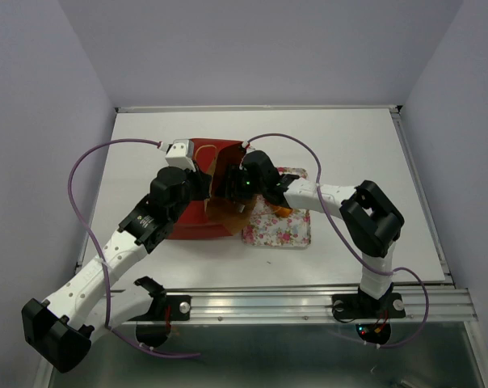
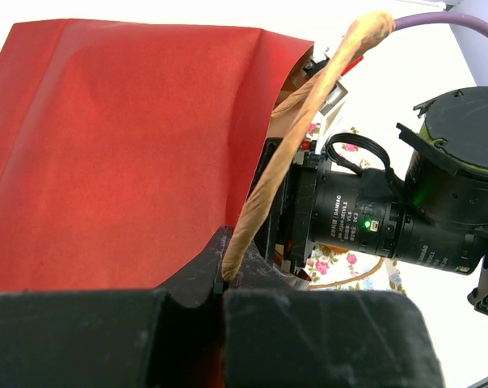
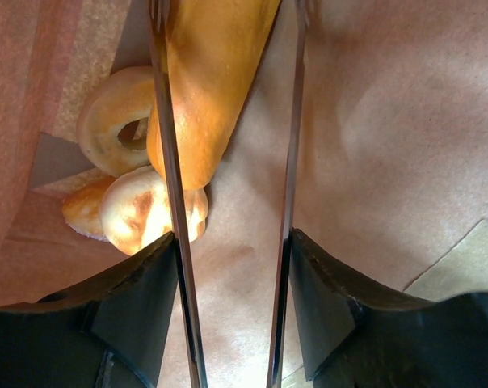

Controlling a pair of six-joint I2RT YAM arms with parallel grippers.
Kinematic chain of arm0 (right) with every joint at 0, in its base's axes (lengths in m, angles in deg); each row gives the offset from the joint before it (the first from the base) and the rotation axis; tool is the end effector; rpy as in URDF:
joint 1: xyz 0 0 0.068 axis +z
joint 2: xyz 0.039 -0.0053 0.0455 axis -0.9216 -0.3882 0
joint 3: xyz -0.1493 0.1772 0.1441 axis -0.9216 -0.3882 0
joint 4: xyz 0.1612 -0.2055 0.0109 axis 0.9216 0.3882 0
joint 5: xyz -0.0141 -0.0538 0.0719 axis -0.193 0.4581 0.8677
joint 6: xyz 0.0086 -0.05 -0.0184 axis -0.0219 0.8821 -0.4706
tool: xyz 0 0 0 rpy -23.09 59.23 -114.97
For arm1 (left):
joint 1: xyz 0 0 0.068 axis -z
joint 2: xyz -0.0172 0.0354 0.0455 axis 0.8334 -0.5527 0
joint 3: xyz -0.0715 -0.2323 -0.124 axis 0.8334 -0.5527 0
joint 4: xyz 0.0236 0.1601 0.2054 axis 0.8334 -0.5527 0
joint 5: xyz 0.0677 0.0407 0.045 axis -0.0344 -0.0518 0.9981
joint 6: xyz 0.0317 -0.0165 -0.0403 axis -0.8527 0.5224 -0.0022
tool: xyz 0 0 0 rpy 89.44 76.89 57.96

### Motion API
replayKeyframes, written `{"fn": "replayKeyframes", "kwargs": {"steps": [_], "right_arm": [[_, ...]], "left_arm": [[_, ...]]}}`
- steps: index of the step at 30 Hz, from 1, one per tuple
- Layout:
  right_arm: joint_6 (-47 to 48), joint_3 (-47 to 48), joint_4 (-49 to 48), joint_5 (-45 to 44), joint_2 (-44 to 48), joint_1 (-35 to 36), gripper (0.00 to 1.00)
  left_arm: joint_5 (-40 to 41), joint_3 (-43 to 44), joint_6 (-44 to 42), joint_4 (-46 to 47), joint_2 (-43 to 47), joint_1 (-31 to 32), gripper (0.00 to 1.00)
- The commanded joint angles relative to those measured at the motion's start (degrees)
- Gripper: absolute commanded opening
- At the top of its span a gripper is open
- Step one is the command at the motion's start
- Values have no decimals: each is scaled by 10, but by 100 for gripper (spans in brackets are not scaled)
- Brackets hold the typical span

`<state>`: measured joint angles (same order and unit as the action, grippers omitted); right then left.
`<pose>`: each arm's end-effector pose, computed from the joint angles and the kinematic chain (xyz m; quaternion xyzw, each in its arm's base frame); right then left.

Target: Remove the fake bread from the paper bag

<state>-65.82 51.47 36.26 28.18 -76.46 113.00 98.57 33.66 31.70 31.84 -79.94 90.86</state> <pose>0.2985 0.3157 0.2088 -0.0675 0.8676 0.3900 0.3009 0.1801 -0.1155 0.3369 0.0233 0.7695 -0.2376 0.5923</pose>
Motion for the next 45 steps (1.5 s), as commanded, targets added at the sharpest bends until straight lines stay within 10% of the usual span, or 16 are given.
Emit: {"fn": "replayKeyframes", "kwargs": {"steps": [1,22,45], "right_arm": [[5,18,-17,-19,35,6,60],[11,90,-14,30,-48,16,66],[34,8,-58,13,48,16,1]], "left_arm": [[-2,3,1,34,16,3,0],[-37,0,-15,46,5,4,0],[45,-12,7,34,46,4,0]]}}
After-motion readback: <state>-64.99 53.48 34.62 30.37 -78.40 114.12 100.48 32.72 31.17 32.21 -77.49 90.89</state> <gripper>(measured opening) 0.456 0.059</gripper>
